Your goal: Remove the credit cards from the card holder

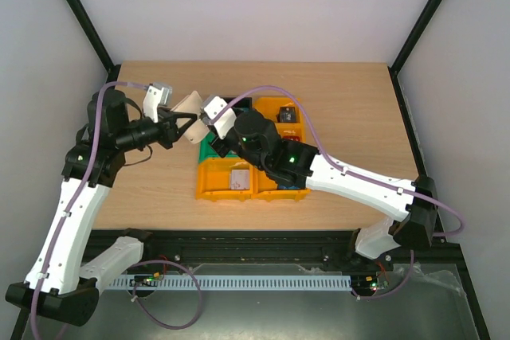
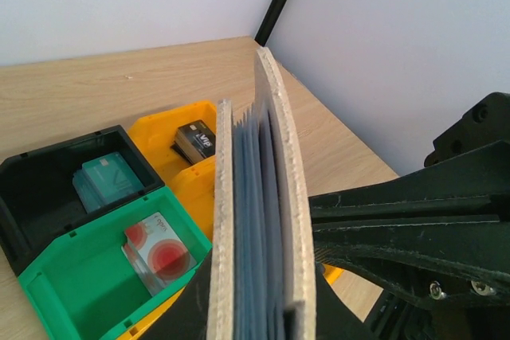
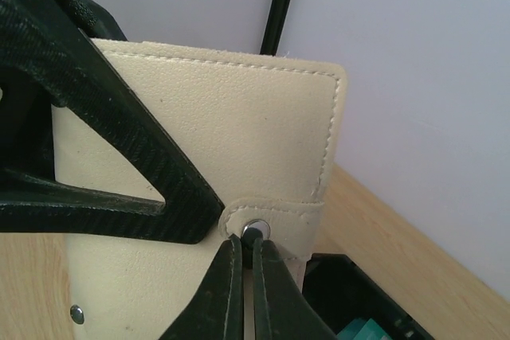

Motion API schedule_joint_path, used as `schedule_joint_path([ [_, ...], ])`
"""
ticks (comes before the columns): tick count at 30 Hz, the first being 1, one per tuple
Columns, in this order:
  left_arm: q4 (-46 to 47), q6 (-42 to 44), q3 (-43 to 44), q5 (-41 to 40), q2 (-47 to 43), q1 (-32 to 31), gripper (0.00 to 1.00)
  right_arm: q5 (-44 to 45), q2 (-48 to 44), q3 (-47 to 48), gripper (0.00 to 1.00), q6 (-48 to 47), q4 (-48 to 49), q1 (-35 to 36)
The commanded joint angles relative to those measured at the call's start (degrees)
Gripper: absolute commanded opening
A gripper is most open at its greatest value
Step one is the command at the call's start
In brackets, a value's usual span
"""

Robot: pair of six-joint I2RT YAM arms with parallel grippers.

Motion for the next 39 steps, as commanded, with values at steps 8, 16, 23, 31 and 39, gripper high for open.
schedule_joint_path([
  [8,-5.74,2.88,-1.89,7.22,-2.64,-1.15,0.02,15.12,0.89,3.15,0.02,1.85,1.76,-2.57],
  [16,-6.51,4.03,-2.15,6.51,-2.91,-1.19,0.02,14.73,0.06,3.22,0.02,4.47,0.38,-5.20],
  [23,-6.85,4.82,-3.02,5.43,-3.48,-1.20,0.02,12.59,-1.76,1.94,0.02,6.73,-0.79,-9.33],
  [31,-6.50,4.73,-3.00,4.15,-3.20,-1.09,0.02,1.92,-5.89,-1.26,0.02,4.59,-2.64,-11.90],
  [39,-7.66,8.03,-2.24,4.89,-3.52,-1.11,0.02,-34.64,-11.66,-3.67,0.38,0.48,-7.71,-12.03],
])
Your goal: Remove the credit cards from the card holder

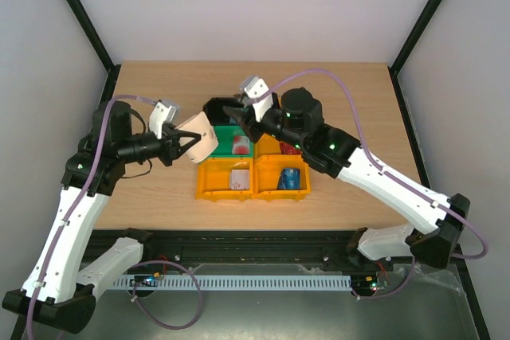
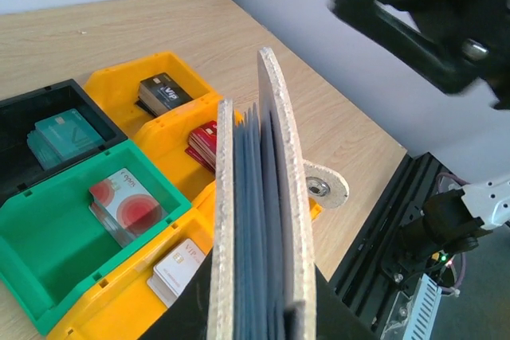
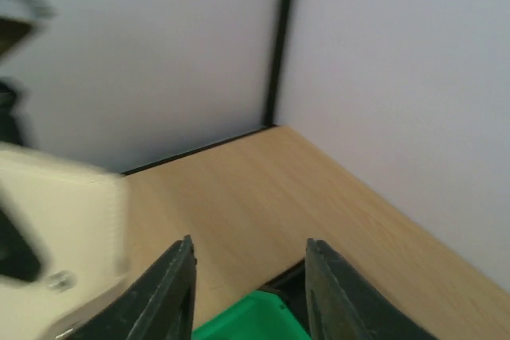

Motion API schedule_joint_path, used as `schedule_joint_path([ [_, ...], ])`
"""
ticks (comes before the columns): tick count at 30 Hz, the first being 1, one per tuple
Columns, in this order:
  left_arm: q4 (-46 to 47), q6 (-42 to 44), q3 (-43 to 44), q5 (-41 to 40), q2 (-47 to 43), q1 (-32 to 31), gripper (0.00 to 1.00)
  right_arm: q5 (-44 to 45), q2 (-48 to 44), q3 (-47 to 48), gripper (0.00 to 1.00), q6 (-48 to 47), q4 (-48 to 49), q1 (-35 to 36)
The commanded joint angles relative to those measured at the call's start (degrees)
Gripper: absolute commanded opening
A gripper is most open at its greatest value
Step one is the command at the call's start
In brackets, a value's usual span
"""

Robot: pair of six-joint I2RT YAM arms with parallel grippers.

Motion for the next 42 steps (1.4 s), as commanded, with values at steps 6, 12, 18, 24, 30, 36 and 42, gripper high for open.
schedule_joint_path([
  [6,-21.95,34.24,9.57,10.26,0.57,0.02,0.02,-29.17,-2.17,1.06,0.43,-4.12,-8.38,-1.09],
  [12,-32.81,52.48,15.42,13.79,3.13,-0.04,0.02,-40.29,0.47,4.46,0.50,-6.74,-14.85,-1.07],
  [18,-32.33,53.19,15.63,14.71,4.57,0.01,0.02,-45.26,1.22,4.42,0.50,-5.60,-13.96,-1.09],
  [24,-30.08,48.92,15.11,14.97,4.51,-0.04,0.02,-50.66,2.07,4.14,0.49,-3.27,-8.99,-0.82],
  [30,-29.25,48.18,14.44,15.47,4.50,-0.28,0.02,-52.09,3.70,4.43,0.53,-1.08,-5.90,0.82],
  [36,-29.67,48.75,13.97,16.12,4.35,-0.65,0.02,-49.48,7.20,6.67,0.62,-2.02,-7.29,3.28],
  [42,-30.33,49.34,14.29,16.74,4.08,-0.60,0.02,-50.98,6.72,6.19,0.10,-2.70,-7.89,3.24],
])
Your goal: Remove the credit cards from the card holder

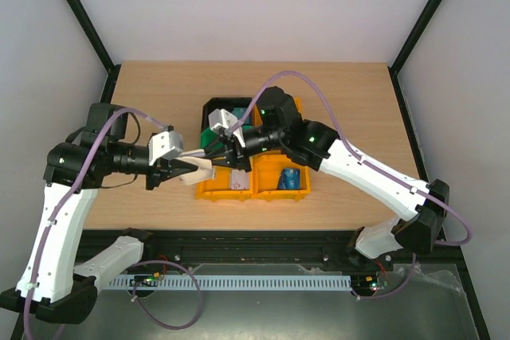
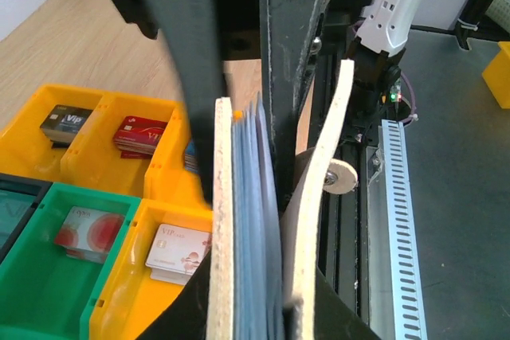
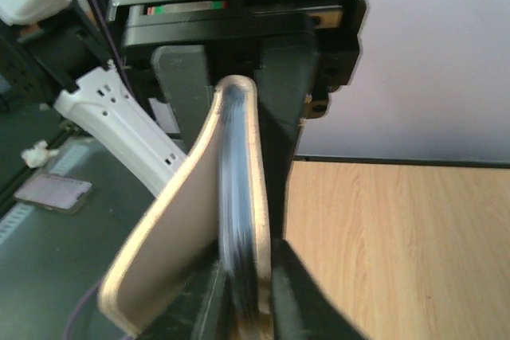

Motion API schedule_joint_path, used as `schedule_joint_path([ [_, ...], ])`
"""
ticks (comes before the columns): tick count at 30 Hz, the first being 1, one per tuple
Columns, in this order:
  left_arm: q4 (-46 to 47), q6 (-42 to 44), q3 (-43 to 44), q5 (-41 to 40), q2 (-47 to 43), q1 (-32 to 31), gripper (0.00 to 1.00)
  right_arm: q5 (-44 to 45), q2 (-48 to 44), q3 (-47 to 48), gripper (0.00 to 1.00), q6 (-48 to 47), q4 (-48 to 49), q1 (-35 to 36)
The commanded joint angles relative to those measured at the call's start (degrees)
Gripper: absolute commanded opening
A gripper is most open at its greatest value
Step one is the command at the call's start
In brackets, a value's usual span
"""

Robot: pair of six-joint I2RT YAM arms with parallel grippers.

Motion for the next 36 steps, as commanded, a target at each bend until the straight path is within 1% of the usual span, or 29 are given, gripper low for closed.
schedule_joint_path([
  [1,1.74,0.83,0.34,3.91,-0.12,-0.23,0.02,-0.63,-0.22,0.78,0.03,-0.32,0.29,1.25],
  [6,3.62,-1.53,0.45,4.41,-0.31,-0.13,0.02,5.08,-1.75,-1.07,0.02,2.27,2.45,1.26],
  [7,4.84,-2.96,0.47,3.94,-0.44,-0.05,0.05,6.73,-2.04,-1.35,0.02,3.01,2.93,1.18],
  [8,6.61,-5.94,0.25,2.63,-0.75,0.14,0.15,8.56,-2.42,-1.73,0.02,3.98,3.62,1.09],
  [9,9.40,-9.31,-0.31,0.75,-1.01,0.36,0.33,10.91,-3.05,-2.57,0.02,5.32,5.01,0.80],
  [11,16.85,-17.84,-2.37,-6.14,-1.78,0.80,0.65,14.60,-4.30,-4.26,0.02,8.90,8.56,0.04],
  [12,20.53,-21.70,-3.67,-10.99,-2.11,0.96,0.72,17.14,-4.71,-4.76,0.02,10.51,10.01,-0.22],
  [13,23.60,-24.61,-4.82,-15.28,-2.31,1.16,0.81,21.08,-4.89,-4.87,0.02,12.39,10.77,-0.29],
  [14,25.85,-26.30,-5.85,-19.33,-2.53,1.41,0.86,26.08,-4.73,-4.54,0.02,14.35,11.02,-0.28],
  [16,27.44,-26.57,-7.13,-22.87,-2.69,1.58,0.94,38.80,-3.42,-2.95,0.02,19.12,10.11,-0.27],
  [18,27.56,-26.53,-7.72,-22.77,-2.65,1.61,0.98,46.17,-2.32,-2.01,0.02,23.64,9.90,0.09],
  [19,27.68,-27.03,-7.98,-22.25,-2.58,1.61,0.98,48.78,-2.02,-2.24,0.02,26.77,10.95,0.43],
  [21,28.69,-28.25,-8.66,-21.56,-2.40,1.59,0.98,53.51,-0.98,-3.23,0.02,30.10,13.34,1.57],
  [24,30.36,-29.84,-9.20,-23.19,-1.76,1.63,0.98,58.67,1.56,-1.90,0.02,31.45,13.16,4.62],
  [27,31.86,-31.25,-8.83,-26.20,-0.84,1.61,0.99,58.28,2.49,-1.13,0.02,31.93,14.06,5.73],
  [29,32.55,-31.39,-8.29,-26.59,-0.28,1.60,1.00,57.16,3.06,-0.55,0.01,32.12,14.30,5.84],
  [33,32.75,-28.81,-8.47,-26.29,0.90,1.43,0.99,51.13,5.27,1.06,0.02,32.07,14.50,5.87],
  [36,33.92,-28.01,-9.71,-30.82,1.24,1.24,1.00,46.27,5.99,1.76,0.02,32.69,15.29,5.89],
])
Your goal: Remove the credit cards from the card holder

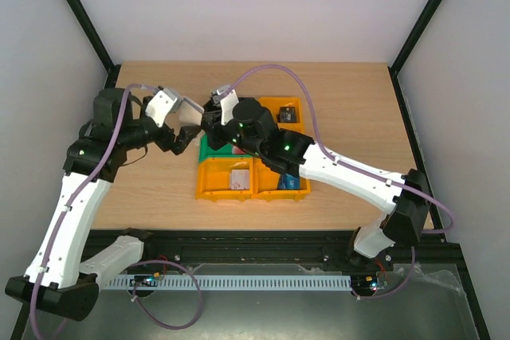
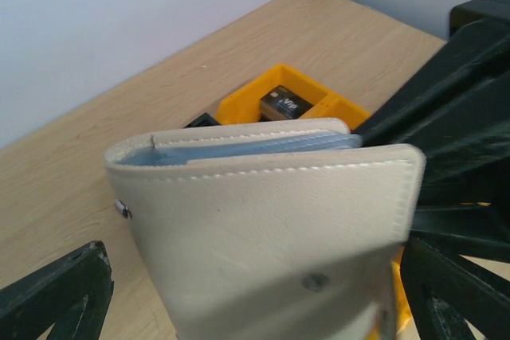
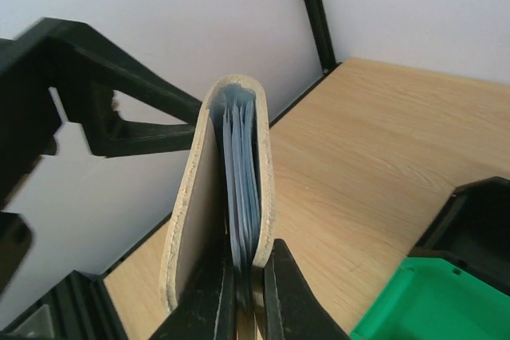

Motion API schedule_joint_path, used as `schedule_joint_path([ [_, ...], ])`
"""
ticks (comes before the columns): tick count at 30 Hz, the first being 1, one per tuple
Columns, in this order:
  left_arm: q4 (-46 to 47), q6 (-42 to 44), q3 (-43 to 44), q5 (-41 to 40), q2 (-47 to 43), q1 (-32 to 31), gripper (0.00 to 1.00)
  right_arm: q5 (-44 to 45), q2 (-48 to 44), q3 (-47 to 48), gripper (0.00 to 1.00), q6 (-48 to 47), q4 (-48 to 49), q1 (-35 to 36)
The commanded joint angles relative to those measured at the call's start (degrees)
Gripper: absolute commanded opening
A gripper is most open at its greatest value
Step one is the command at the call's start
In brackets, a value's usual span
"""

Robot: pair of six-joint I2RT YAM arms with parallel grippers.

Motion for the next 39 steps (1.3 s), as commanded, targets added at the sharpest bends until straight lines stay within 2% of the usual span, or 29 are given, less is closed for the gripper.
schedule_joint_path([
  [1,2.88,1.20,-1.34,-6.47,0.38,-0.12,0.99,-6.36,0.27,3.27,0.02,1.68,4.63,-0.03],
  [7,6.60,2.55,-1.99,-19.15,0.15,0.11,1.00,-11.41,-0.78,3.38,0.02,1.69,4.66,-0.76],
  [10,6.76,2.83,-1.71,-21.13,-0.24,0.87,1.00,-14.97,-2.61,1.36,0.02,3.32,5.44,-3.30],
  [19,4.66,-1.20,-0.63,-16.51,-1.03,2.63,0.99,-29.36,-6.44,-1.82,0.02,2.17,7.64,-7.91],
  [23,1.65,-3.57,2.01,-6.30,-1.43,3.78,0.99,-31.81,-7.95,-1.59,0.02,-0.77,5.54,-9.26],
  [26,0.34,-5.96,2.91,-0.31,-1.60,4.08,0.95,-34.69,-8.41,-0.70,0.02,-3.16,3.68,-9.71],
  [29,0.03,-7.52,3.84,1.53,-1.74,4.63,0.82,-36.56,-8.91,0.31,0.02,-6.11,0.79,-10.20],
  [33,-1.35,-6.23,3.99,5.72,-2.04,4.84,0.45,-39.92,-10.14,0.11,0.02,-7.90,-0.78,-11.87],
  [37,-3.70,-3.67,3.17,15.35,-2.28,4.93,0.11,-41.94,-10.54,0.06,0.01,-10.03,-2.24,-12.02],
  [38,-4.47,-3.12,3.14,18.70,-2.28,5.05,0.04,-42.05,-10.67,0.12,0.02,-10.70,-2.75,-12.02],
  [39,-5.21,-2.66,3.21,20.84,-2.41,5.14,0.03,-41.98,-10.84,-0.04,0.02,-11.65,-3.59,-12.09],
])
